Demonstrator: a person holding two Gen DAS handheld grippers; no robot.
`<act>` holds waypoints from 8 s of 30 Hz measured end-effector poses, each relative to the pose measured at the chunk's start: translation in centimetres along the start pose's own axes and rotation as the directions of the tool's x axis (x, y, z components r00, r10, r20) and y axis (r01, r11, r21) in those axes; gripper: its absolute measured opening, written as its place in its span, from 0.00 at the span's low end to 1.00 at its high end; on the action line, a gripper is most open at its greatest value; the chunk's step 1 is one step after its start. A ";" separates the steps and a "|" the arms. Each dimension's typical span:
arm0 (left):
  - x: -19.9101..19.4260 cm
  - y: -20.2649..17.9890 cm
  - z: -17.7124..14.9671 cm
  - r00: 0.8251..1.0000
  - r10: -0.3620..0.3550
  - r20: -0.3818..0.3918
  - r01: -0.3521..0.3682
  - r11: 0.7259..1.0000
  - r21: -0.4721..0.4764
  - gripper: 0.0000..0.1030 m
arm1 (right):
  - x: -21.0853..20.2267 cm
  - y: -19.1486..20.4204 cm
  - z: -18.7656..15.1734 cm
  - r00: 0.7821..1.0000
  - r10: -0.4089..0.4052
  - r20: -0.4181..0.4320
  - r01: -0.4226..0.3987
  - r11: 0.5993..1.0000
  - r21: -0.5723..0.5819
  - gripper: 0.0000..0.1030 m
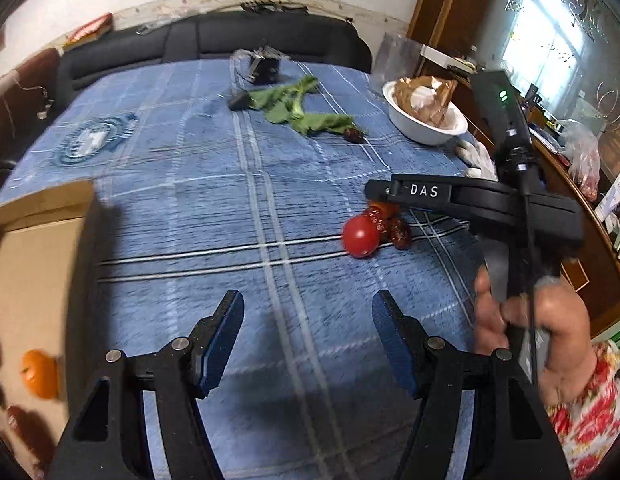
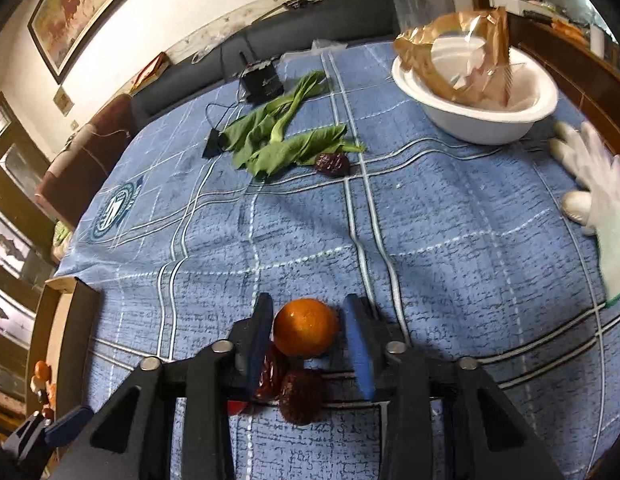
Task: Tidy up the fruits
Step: 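Grasp the red tomato with the left tool while the right tool grasps an orange, then carry the tomato and orange into the tray and open both tools, then move both open tools from the tray toward the remaining red dates, then grasp a red date with the right tool while the left tool grasps another red date, then lower both red dates into the tray and open both tools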
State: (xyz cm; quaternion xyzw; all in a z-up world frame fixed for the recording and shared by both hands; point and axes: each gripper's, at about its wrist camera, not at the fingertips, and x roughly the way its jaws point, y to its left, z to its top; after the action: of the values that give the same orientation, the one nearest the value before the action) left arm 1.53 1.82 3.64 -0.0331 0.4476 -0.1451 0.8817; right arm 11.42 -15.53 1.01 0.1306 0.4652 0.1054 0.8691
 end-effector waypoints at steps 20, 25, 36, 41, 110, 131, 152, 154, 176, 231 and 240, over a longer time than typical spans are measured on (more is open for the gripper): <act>5.7 -3.3 2.8 0.999 -0.047 -0.023 0.049 0.990 0.128 0.26 | -6.4 -2.9 -3.0 0.993 0.068 0.092 -0.073 0.996 0.055 0.31; 0.9 -1.2 1.7 0.999 -0.041 0.035 0.039 0.998 0.050 0.26 | -7.7 -0.6 -3.5 0.989 0.099 0.107 -0.101 0.995 0.010 0.31; -11.1 10.4 -1.3 0.984 0.131 0.122 -0.118 0.987 -0.111 0.27 | -8.3 12.6 -5.8 0.970 0.238 0.054 -0.223 0.954 -0.202 0.31; -13.4 18.5 -2.1 0.965 0.257 0.049 -0.240 0.946 -0.219 0.27 | -7.6 19.7 -7.1 0.954 0.300 -0.022 -0.293 0.909 -0.295 0.32; -22.7 4.8 -6.5 0.924 0.230 0.305 -0.165 0.961 -0.223 0.76 | -22.2 4.8 -11.1 0.954 0.011 0.298 0.036 0.987 -0.154 0.48; -19.7 0.4 -6.5 0.895 0.348 0.278 -0.336 0.937 -0.094 0.83 | -17.6 5.2 -13.6 0.979 0.028 0.201 0.011 0.981 -0.193 0.48; -14.5 0.9 -5.8 0.934 0.306 0.183 -0.297 0.952 -0.078 0.78 | -14.2 1.9 -12.6 0.988 -0.029 0.153 0.053 0.986 -0.159 0.48; -13.4 1.4 -5.6 0.943 0.291 0.161 -0.280 0.956 -0.084 0.78 | -13.2 1.7 -12.0 0.989 -0.039 0.143 0.063 0.984 -0.165 0.48; -8.7 4.5 -4.9 0.972 0.224 0.064 -0.213 0.965 -0.154 0.78 | -2.3 2.7 -5.4 0.989 -0.120 0.082 0.140 0.944 -0.299 0.30; 0.6 -4.8 3.0 0.999 0.019 0.045 -0.022 0.997 0.068 0.20 | -8.0 -4.2 -7.9 0.985 -0.064 0.161 0.069 0.997 -0.026 0.24; -8.4 0.4 -0.8 0.980 0.126 0.155 -0.123 0.992 -0.030 0.20 | -7.7 -3.6 -8.2 0.986 -0.045 0.160 0.052 0.998 -0.042 0.24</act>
State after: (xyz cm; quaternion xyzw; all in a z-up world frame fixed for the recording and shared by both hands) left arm -3.73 4.63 9.64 -0.0251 0.3798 -0.0822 0.9211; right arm 0.56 -20.18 1.46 0.1071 0.3949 0.0842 0.9086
